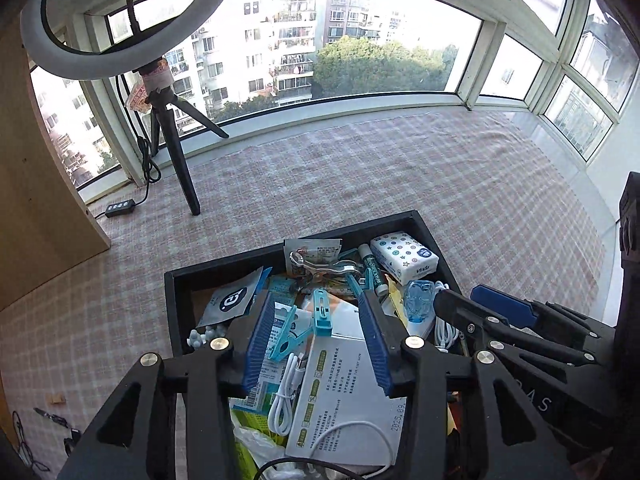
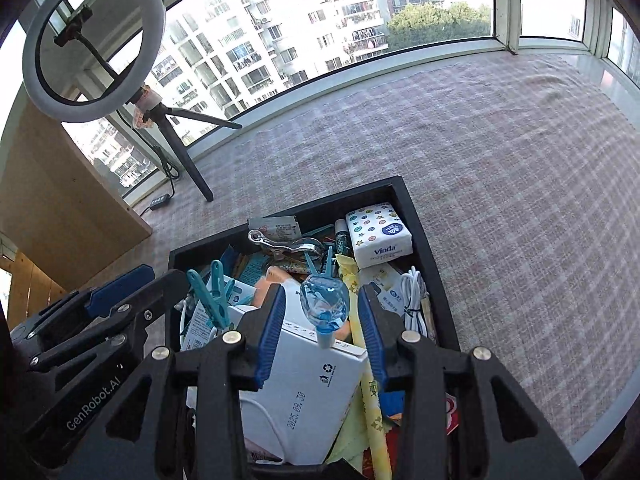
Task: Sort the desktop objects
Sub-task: 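Carry the clothespin and sanitizer bottle into the black tray and open both grippers, then move both grippers back to the black pen and wooden clothespin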
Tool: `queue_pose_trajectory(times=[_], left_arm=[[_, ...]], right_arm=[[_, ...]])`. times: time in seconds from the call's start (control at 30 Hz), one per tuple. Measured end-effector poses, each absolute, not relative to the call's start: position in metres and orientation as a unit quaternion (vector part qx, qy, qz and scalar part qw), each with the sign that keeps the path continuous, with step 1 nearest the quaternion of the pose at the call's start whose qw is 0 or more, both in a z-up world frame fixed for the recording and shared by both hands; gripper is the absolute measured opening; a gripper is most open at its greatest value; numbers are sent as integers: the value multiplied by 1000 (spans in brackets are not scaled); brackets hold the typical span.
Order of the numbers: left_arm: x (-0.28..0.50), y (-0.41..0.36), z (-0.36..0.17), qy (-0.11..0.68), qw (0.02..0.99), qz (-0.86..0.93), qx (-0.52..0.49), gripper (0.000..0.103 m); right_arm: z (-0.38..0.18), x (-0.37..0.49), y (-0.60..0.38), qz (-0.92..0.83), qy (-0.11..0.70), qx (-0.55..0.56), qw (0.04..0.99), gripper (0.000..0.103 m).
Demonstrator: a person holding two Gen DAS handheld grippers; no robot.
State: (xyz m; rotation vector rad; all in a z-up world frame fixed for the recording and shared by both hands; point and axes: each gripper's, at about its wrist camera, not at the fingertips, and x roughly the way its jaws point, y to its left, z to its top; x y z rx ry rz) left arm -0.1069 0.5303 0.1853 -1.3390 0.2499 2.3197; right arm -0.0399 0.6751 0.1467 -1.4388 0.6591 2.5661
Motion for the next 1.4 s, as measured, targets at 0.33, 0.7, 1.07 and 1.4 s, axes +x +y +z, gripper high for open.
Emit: queue_pose_trajectory(times=[0.33, 0.7, 1.07, 1.4], left_arm=[[-111, 483, 174, 67, 189, 842, -501, 40], [-106, 382, 158, 29, 125, 848, -514, 40], [-101, 251, 125, -7, 37, 842, -539, 40], [-91, 121, 93, -38, -39, 825, -562, 40]], right_arm=[[143, -37, 656, 851, 212, -477, 55, 42], [143, -46, 601, 854, 195, -481, 19, 42], [130, -65, 474, 849, 133, -507, -72, 42], [106, -66, 349, 828, 77, -539, -135, 42]])
